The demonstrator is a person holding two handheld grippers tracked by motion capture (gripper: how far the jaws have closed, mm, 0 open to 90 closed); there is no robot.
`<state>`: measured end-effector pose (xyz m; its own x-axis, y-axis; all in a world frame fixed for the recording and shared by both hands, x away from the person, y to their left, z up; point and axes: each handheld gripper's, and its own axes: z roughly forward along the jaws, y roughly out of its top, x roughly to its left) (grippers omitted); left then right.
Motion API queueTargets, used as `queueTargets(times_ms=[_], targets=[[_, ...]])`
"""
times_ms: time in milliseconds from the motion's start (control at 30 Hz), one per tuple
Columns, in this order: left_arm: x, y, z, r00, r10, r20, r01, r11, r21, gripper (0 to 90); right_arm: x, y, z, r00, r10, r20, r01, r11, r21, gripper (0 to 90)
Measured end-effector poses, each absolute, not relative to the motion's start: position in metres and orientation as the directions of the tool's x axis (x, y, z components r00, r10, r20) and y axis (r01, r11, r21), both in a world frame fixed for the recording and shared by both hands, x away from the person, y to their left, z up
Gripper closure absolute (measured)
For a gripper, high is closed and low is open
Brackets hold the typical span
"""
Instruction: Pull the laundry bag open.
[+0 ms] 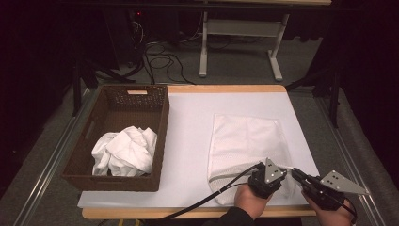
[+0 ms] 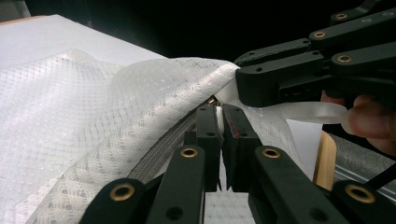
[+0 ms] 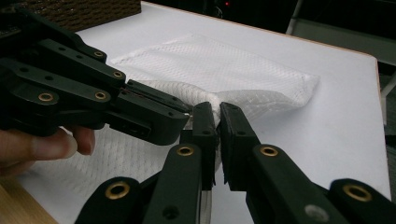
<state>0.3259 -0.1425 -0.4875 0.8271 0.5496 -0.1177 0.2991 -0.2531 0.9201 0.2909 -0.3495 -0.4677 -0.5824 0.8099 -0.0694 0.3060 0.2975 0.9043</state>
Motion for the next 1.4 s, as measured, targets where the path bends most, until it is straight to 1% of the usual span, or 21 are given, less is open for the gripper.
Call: queueTargets(times_ms=[733, 1000, 1400], targets=[[0.3271, -0.1407, -0.4886, 0.835, 0.540, -0.104, 0.286, -0.265, 0.921, 86.2, 0.2911, -0.3483, -0.4685, -0.578, 0.814, -0.067, 0.318, 0.299, 0.900, 87.0], [0.3277, -0.1388, -0.4894, 0.835, 0.538, -0.114, 0.293, -0.260, 0.920, 86.2, 0.2917, -0.3477, -0.4683, -0.583, 0.808, -0.080, 0.310, 0.313, 0.898, 87.3], [0.3278, -0.1362, -0.4880, 0.836, 0.536, -0.120, 0.298, -0.258, 0.919, 86.4, 0.2910, -0.3466, -0.4670, -0.586, 0.807, -0.066, 0.317, 0.304, 0.898, 87.5]])
